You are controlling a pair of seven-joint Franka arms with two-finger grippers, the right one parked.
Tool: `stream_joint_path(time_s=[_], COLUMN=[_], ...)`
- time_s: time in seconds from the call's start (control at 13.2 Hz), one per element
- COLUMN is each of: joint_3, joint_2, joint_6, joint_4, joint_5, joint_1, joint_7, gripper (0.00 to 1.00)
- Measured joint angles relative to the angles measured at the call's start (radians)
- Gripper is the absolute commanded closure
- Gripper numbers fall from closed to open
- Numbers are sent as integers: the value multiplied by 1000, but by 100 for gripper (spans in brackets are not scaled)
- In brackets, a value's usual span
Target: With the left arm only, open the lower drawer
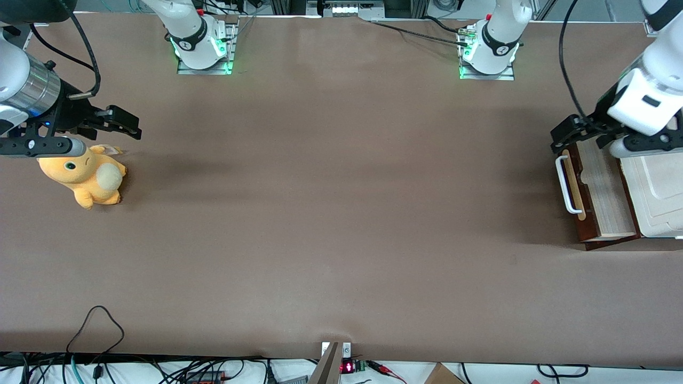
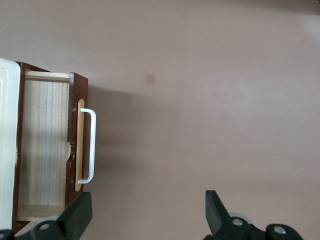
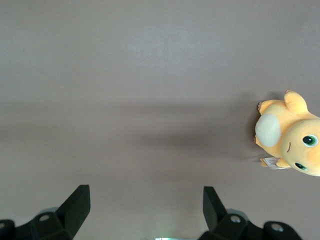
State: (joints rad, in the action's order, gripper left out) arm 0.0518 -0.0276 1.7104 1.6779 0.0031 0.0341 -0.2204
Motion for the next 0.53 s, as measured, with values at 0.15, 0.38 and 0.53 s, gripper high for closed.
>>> stream_joint_path(time_s=[0.15,0.38,0.53], joint_3=[-2,-7,-8], joint_2=[-14,-28,-31], joint_6=[-17,-23,-24], joint_4=[0,0,0], joint_5=[0,0,0], joint_1=[-8,-11,-11], joint_7=[6,12,13], gripper=[0,0,0])
